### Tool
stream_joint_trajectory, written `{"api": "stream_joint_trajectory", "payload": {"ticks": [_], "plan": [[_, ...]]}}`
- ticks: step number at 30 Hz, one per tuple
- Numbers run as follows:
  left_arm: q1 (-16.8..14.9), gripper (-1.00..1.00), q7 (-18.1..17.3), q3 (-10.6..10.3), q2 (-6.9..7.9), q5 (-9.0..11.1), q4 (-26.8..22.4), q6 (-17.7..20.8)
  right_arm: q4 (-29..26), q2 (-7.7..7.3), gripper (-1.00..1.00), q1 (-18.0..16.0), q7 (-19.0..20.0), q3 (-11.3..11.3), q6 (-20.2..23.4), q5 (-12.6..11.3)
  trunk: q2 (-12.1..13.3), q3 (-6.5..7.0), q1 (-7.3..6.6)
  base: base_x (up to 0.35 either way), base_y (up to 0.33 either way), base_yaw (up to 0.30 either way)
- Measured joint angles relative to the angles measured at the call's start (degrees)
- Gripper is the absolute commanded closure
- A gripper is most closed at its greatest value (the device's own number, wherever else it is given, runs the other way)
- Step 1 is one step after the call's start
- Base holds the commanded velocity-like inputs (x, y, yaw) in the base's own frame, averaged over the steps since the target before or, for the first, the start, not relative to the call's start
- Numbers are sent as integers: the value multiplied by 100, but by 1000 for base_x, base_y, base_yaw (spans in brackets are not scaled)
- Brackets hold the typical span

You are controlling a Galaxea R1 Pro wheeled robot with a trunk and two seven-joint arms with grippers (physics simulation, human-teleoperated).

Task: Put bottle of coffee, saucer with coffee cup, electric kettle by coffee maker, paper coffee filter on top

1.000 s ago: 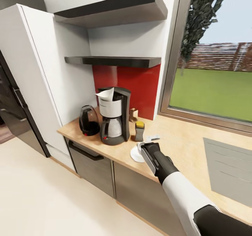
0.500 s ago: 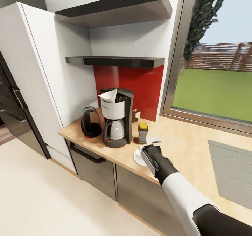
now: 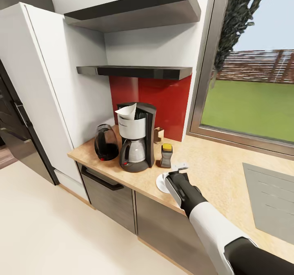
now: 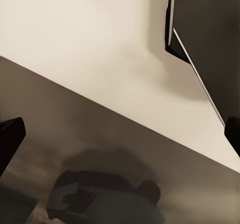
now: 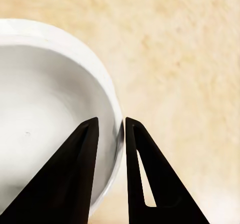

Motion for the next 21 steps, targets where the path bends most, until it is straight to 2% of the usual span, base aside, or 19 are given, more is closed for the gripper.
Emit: {"api": "stream_joint_trajectory", "payload": {"ticks": [13, 21], "plan": [[0, -100, -36, 0, -6, 1, 2, 0, 8, 0, 100, 0, 0, 1, 0, -1, 0, 0, -1, 91, 0, 0], [0, -100, -32, -9, -6, -19, 3, -8, 8, 0, 100, 0, 0, 1, 0, 0, 0, 0, 0, 17, 0, 0]]}}
